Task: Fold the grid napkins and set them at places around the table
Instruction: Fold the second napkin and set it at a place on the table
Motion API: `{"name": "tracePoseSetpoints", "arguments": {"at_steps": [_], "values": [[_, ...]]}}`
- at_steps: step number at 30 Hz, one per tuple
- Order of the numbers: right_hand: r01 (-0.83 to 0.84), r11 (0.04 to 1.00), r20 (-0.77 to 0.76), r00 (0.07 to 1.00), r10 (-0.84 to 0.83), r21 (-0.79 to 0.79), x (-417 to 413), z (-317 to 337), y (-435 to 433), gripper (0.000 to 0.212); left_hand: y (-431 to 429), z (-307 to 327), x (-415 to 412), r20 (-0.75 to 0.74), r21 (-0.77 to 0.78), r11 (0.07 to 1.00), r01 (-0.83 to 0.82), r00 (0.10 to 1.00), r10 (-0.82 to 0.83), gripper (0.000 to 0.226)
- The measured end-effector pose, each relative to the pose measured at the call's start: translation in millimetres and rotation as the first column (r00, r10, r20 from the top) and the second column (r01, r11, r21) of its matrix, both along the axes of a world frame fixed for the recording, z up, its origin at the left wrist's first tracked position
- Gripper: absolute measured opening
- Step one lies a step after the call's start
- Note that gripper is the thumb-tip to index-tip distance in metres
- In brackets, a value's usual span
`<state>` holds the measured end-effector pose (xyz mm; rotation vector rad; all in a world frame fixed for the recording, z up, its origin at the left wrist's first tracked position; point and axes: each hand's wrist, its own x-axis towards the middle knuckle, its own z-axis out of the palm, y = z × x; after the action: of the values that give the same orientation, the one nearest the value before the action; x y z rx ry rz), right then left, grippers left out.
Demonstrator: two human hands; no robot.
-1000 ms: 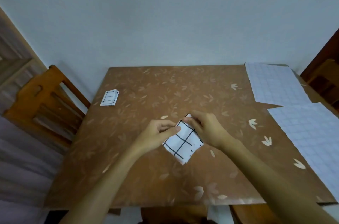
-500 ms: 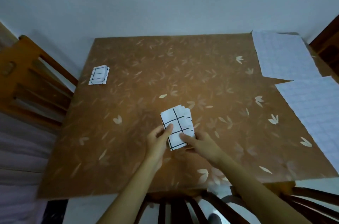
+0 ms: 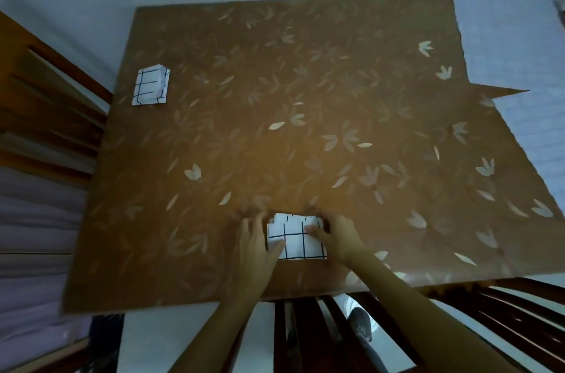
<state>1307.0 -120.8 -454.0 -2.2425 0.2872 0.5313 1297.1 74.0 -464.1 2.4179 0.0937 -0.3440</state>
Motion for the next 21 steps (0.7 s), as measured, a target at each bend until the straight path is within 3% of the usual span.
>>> {"name": "tracePoseSetpoints", "arguments": {"at_steps": [3,5,7,9,11,14,21], "values": [[-0.066,0.993,0.038,0.997,0.070,-0.099,-2,-9,7,0.048,4,-15,3,0.217,0.235,0.933,0.273,0.921,-0.324,0.060],[-0.131,0.938,0.198,0.959,0.201,-0.322,-6,-16,9,0.060,4,-26,5,0.329,0.356,0.849,0.390,0.798,-0.505,0.057],[-0.157,0.865,0.343,0.872,0.348,-0.477,-10,-21,9,0.053,3,-32,5,0.367,0.414,0.782,0.465,0.701,-0.611,0.050],[-0.236,0.809,0.396,0.777,0.490,-0.538,-18,-24,9,0.029,5,-35,3,0.334,0.469,0.718,0.515,0.649,-0.683,0.049],[-0.308,0.764,0.370,0.733,0.570,-0.566,-25,-26,7,0.025,8,-36,2,0.263,0.474,0.693,0.544,0.663,-0.701,0.050],[-0.368,0.721,0.245,0.768,0.591,-0.587,-35,-25,2,0.041,14,-34,5,0.157,0.462,0.693,0.553,0.719,-0.677,0.051],[-0.391,0.752,0.005,0.886,0.464,-0.530,-42,-10,-13,0.050,5,-25,10,0.178,0.464,0.740,0.486,0.767,-0.616,0.038]]}}
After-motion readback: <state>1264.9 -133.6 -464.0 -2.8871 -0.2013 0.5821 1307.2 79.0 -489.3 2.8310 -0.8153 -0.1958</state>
